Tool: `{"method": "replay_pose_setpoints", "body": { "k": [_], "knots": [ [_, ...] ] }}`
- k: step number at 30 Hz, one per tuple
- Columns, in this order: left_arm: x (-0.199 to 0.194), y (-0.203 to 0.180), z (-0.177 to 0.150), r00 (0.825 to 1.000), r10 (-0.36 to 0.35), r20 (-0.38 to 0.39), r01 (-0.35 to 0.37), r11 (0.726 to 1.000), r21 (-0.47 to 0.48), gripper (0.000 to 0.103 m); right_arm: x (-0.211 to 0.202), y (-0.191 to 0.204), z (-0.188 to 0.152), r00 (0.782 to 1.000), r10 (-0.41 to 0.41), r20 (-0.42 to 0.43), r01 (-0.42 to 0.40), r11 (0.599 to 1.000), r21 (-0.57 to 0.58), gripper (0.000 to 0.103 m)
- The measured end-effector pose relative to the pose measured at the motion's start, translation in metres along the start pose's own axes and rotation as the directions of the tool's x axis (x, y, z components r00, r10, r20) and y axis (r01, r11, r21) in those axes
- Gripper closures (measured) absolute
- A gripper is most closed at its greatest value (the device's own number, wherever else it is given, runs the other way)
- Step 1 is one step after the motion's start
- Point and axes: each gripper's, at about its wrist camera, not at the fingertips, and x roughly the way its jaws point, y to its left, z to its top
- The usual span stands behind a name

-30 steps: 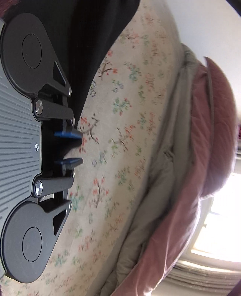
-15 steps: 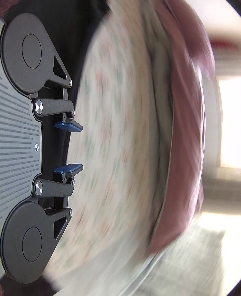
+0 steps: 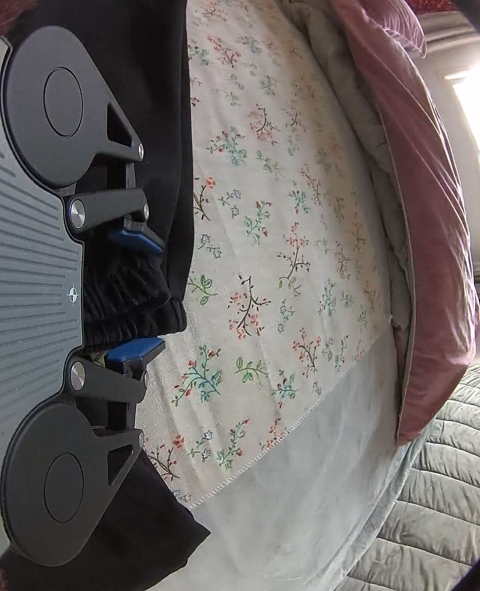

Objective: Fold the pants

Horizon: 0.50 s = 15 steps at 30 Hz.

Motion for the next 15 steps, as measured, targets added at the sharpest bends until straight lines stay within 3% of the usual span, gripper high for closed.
{"method": "replay_pose_setpoints", "body": {
  "k": [1,2,4,6,8,9,10,12,14,15],
  "knots": [
    [-0.003,-0.009,0.000,0.999,-0.036,0.005,0.036,0.999,0.031,0.015,-0.001,-0.002,0.001,1.000,0.011,0.004,-0.011,1.000,0.015,0.052],
    [-0.004,-0.024,-0.002,0.993,-0.108,-0.037,0.111,0.990,0.089,0.015,0.000,-0.004,0.002,1.000,0.029,-0.003,-0.029,0.999,0.023,0.052],
    [-0.006,-0.065,-0.016,0.955,-0.255,-0.150,0.283,0.935,0.213,0.015,0.003,-0.006,0.002,0.999,0.042,-0.023,-0.042,0.999,0.017,0.052],
    [-0.011,-0.115,-0.039,0.929,-0.299,-0.218,0.357,0.879,0.317,0.011,0.008,-0.006,0.003,0.999,0.035,-0.029,-0.035,0.999,0.011,0.054],
    [-0.018,-0.172,-0.068,0.889,-0.356,-0.287,0.452,0.779,0.435,0.004,0.006,-0.007,0.004,0.999,0.032,-0.021,-0.032,0.999,0.034,0.061],
    [-0.020,-0.202,-0.087,0.856,-0.393,-0.337,0.516,0.702,0.491,0.000,0.003,-0.009,0.005,0.999,0.040,-0.016,-0.039,0.998,0.049,0.061],
    [-0.019,-0.226,-0.103,0.833,-0.404,-0.378,0.553,0.638,0.536,0.000,0.000,-0.012,0.006,0.999,0.049,-0.008,-0.049,0.997,0.062,0.063],
    [-0.009,-0.270,-0.138,0.817,-0.372,-0.440,0.576,0.545,0.609,0.000,-0.002,-0.016,0.006,0.998,0.066,0.000,-0.066,0.995,0.075,0.067],
    [0.008,-0.300,-0.163,0.814,-0.312,-0.490,0.580,0.496,0.647,0.000,0.000,-0.019,0.005,0.998,0.070,-0.001,-0.069,0.995,0.077,0.073],
    [0.016,-0.308,-0.171,0.819,-0.288,-0.496,0.571,0.492,0.657,0.000,0.001,-0.020,0.005,0.997,0.072,-0.001,-0.072,0.994,0.079,0.074]
  ]
}}
